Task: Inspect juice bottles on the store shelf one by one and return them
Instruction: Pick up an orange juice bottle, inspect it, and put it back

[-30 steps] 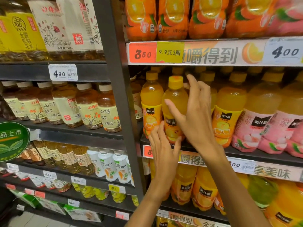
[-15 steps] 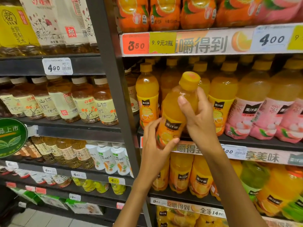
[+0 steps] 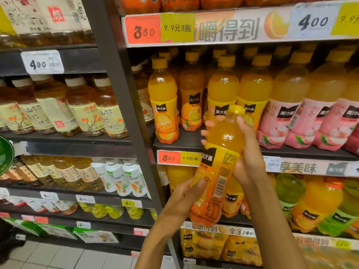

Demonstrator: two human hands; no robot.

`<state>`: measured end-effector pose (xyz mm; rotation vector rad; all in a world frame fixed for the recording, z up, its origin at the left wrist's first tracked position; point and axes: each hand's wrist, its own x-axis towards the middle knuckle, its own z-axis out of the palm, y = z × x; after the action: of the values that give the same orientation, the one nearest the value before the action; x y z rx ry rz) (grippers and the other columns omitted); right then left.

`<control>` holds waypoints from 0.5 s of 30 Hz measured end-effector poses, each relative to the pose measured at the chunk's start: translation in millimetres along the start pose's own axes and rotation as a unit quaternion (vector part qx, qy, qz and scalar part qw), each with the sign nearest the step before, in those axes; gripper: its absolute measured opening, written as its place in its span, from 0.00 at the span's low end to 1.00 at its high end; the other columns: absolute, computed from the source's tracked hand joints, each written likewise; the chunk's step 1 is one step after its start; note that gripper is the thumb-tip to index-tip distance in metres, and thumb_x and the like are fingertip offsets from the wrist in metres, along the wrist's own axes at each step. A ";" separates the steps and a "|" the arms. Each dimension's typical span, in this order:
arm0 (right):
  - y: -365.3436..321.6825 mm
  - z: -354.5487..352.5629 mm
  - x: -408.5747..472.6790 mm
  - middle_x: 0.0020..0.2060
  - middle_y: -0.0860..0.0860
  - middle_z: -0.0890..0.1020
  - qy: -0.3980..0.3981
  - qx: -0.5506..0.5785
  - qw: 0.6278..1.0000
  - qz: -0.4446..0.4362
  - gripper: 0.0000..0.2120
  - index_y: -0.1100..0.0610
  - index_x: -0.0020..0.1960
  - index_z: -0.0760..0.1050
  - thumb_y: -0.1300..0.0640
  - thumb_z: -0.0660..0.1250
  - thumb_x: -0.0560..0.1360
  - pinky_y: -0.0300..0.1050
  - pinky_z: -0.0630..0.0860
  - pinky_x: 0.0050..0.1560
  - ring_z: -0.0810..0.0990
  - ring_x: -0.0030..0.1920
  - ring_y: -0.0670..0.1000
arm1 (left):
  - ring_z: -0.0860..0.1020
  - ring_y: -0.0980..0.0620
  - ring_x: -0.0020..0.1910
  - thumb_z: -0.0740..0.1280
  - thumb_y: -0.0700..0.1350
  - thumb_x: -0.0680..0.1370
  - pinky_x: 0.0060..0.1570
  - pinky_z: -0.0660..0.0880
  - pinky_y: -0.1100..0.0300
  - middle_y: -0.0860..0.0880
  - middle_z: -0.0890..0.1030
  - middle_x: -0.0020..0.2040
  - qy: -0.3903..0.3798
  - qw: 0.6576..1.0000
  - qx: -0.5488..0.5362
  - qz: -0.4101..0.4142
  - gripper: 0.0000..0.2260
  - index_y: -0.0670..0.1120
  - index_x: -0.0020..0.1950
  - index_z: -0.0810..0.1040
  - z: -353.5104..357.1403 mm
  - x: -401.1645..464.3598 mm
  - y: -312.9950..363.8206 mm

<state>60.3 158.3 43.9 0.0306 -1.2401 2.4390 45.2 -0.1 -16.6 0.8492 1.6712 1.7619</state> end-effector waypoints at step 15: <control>7.4 -3.6 -11.7 0.46 0.56 0.85 0.047 -0.138 0.989 0.014 0.23 0.49 0.51 0.83 0.33 0.64 0.69 0.46 0.81 0.48 0.85 0.49 0.52 | 0.83 0.46 0.42 0.68 0.70 0.63 0.40 0.80 0.56 0.43 0.85 0.46 0.100 0.978 -0.153 -0.100 0.29 0.50 0.53 0.83 14.5 2.7 -2.5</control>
<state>69.0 153.2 33.6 -0.1779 -1.5319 2.2415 54.5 11.4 -18.7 0.3638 1.4918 1.9430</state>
